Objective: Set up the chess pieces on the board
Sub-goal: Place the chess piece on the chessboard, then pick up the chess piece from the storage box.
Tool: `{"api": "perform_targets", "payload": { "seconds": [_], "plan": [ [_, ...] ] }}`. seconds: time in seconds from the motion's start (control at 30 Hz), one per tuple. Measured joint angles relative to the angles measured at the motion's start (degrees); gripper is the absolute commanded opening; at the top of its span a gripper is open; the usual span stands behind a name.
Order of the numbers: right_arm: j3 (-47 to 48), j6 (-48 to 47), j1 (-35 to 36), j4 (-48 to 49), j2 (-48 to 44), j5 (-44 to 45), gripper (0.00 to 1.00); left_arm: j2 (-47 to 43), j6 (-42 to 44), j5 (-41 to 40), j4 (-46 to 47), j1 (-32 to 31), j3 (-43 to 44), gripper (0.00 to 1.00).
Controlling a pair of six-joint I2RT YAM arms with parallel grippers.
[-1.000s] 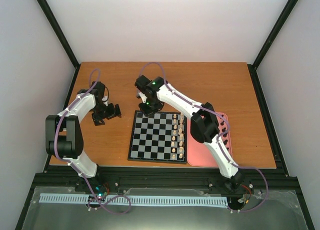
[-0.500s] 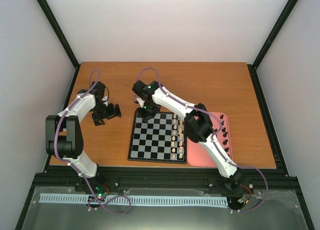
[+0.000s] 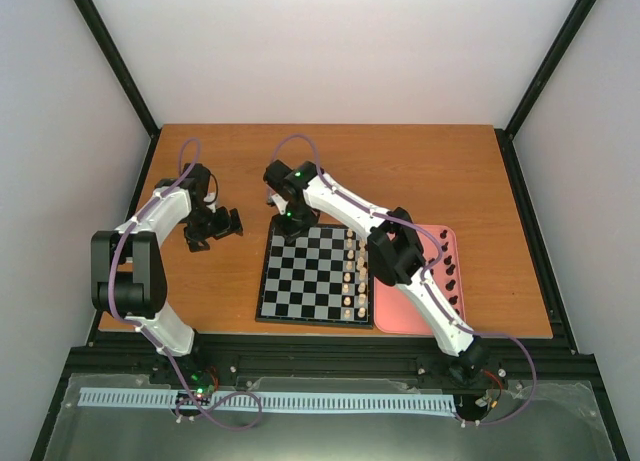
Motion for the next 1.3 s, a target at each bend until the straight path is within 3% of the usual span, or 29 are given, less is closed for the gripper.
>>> {"api": "perform_targets", "payload": {
  "seconds": [0.13,0.27,0.53,0.87,1.1,1.3],
  "plan": [
    [0.0,-0.02,0.04,-0.13,0.61,0.0,0.07,-0.09,0.0,0.0,0.0,0.0,0.0,1.0],
    [0.0,-0.48,0.04,-0.13,0.7,-0.02,0.18,-0.42,0.0,0.02,0.0,0.0,0.0,1.0],
    [0.02,-0.44,0.13,-0.33,0.7,-0.15,0.25,-0.61,0.0,0.2,0.0,0.0,0.0,1.0],
    [-0.17,-1.03,0.13,-1.6,-1.62,0.31,0.49,-0.63,0.0,0.17,-0.02,0.0,0.0,1.0],
    [-9.7,-0.35,-2.01,-1.51,-18.6,3.5,0.53,-0.74,0.0,0.13,-0.13,0.0,0.0,1.0],
    [-29.92,1.16,-13.66,1.75,-35.15,6.27,0.51,-1.38,0.0,0.22,-0.46,0.0,0.02,1.0]
  ]
}}
